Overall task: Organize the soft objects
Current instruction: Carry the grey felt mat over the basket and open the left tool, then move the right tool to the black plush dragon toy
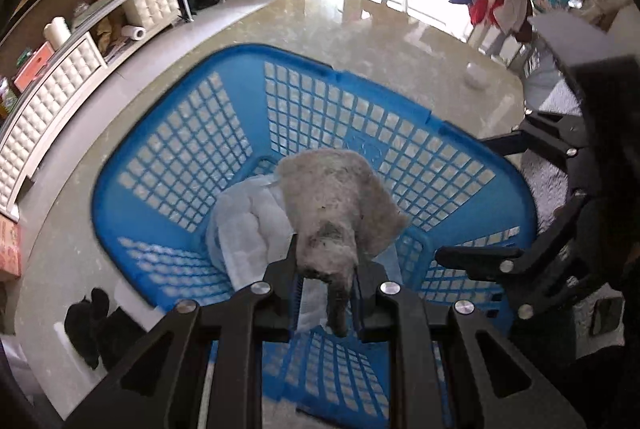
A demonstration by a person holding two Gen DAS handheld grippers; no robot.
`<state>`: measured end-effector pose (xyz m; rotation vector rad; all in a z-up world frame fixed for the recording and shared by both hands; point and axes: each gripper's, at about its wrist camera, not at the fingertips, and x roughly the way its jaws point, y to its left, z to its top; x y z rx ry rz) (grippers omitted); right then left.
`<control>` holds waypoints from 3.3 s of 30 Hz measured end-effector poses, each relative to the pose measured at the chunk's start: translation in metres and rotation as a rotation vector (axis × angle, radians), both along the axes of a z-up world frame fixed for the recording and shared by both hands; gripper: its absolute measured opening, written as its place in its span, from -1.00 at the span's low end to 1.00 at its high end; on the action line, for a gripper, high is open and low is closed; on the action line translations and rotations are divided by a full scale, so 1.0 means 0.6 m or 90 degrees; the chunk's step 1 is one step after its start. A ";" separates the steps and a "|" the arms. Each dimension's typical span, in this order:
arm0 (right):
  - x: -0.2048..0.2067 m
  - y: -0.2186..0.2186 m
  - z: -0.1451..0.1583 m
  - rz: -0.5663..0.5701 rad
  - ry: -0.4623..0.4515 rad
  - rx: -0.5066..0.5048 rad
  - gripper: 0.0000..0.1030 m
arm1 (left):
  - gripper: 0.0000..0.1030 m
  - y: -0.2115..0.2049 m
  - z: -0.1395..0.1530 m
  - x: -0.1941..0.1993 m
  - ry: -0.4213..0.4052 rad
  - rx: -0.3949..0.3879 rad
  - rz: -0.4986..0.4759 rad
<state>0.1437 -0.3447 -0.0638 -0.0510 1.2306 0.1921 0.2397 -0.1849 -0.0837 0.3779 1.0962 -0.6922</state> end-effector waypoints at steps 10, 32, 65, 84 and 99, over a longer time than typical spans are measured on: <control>0.002 -0.008 -0.018 -0.011 0.018 0.010 0.99 | -0.66 -0.031 -0.035 0.023 0.018 0.018 -0.042; 0.005 -0.009 -0.032 -0.038 0.026 0.031 0.99 | 0.41 -0.028 -0.043 0.028 -0.003 0.053 -0.073; -0.087 0.127 0.112 0.025 -0.090 -0.025 0.99 | 1.00 0.126 0.129 -0.139 -0.119 -0.001 0.075; -0.073 0.275 0.101 0.129 -0.095 -0.051 0.99 | 1.00 0.320 0.125 -0.184 -0.113 -0.039 0.204; -0.012 0.419 0.041 0.202 -0.069 -0.046 0.99 | 0.99 0.482 0.072 -0.166 -0.080 -0.065 0.307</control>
